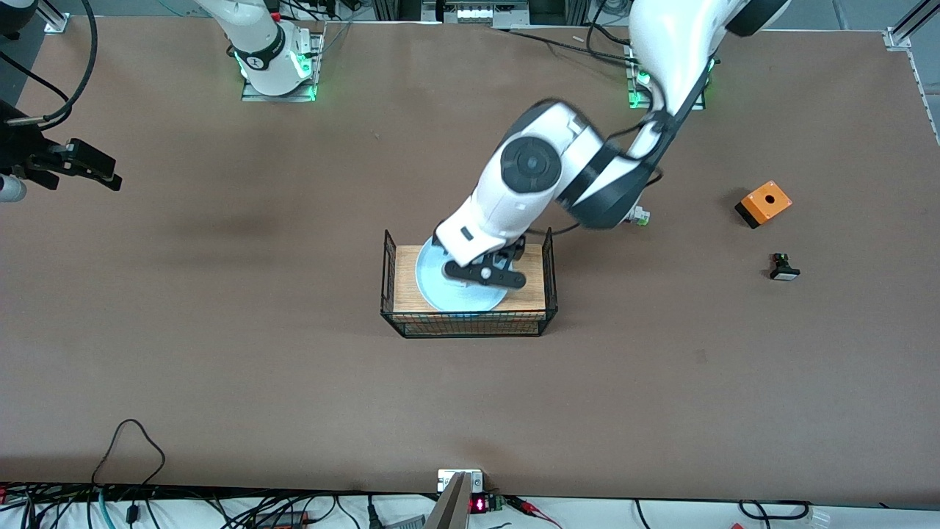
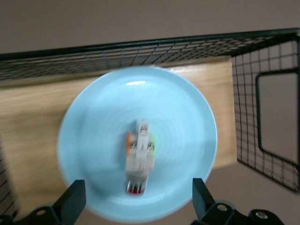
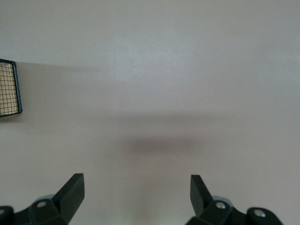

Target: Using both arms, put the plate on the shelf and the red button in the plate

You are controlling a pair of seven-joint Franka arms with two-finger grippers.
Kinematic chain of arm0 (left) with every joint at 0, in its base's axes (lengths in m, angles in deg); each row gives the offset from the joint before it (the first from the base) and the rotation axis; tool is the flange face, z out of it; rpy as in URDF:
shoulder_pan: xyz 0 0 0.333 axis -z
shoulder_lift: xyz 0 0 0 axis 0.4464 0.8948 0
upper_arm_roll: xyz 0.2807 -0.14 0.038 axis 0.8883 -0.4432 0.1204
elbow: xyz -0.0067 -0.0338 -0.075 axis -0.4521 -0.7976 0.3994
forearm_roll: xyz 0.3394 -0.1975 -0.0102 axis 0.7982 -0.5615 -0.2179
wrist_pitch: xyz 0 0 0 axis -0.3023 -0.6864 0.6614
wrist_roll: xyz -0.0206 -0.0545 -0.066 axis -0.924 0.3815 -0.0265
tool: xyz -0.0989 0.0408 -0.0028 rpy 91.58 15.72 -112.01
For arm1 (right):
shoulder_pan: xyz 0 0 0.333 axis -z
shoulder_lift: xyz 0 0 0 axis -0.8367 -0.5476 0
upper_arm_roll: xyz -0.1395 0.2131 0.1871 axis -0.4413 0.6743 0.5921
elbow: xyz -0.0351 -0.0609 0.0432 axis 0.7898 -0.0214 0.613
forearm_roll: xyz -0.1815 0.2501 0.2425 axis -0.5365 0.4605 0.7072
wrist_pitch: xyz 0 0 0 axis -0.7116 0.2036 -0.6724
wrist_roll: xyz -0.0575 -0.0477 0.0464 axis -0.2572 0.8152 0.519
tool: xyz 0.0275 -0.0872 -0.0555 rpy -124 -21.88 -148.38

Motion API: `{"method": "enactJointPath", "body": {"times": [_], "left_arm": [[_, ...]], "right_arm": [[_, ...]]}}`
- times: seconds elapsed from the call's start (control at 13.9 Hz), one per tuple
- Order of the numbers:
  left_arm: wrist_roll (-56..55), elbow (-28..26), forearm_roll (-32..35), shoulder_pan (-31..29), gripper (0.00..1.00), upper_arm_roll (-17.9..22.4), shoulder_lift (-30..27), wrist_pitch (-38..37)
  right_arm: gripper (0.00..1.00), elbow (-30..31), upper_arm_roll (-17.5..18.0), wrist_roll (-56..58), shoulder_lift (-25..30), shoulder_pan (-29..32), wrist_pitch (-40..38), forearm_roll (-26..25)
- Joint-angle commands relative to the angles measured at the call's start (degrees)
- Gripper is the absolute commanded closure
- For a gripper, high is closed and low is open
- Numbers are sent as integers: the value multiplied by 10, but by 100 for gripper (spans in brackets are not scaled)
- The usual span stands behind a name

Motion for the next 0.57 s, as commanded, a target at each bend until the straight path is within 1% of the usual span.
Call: {"method": "enactJointPath", "body": {"times": [0.0,0.14,0.29,0.36,0.43,0.5], "left_arm": [[-2,-16,11,-35,0,6,-92,-148],[4,-15,11,-80,0,6,-122,-241],[52,-15,17,-130,0,6,-151,-319],[85,-17,13,-151,0,8,-171,-340],[124,-37,17,-167,0,13,-196,-342],[162,-71,12,-191,0,13,-231,-337]], "right_arm": [[0,-13,3,4,-4,4,-11,0],[0,-13,3,4,-4,4,-11,0],[0,-13,4,4,-4,2,-10,-1],[0,-13,4,4,-4,-3,-10,-1],[0,-13,4,5,-5,-8,-11,-2],[0,-13,4,5,-5,-10,-11,-3]]}}
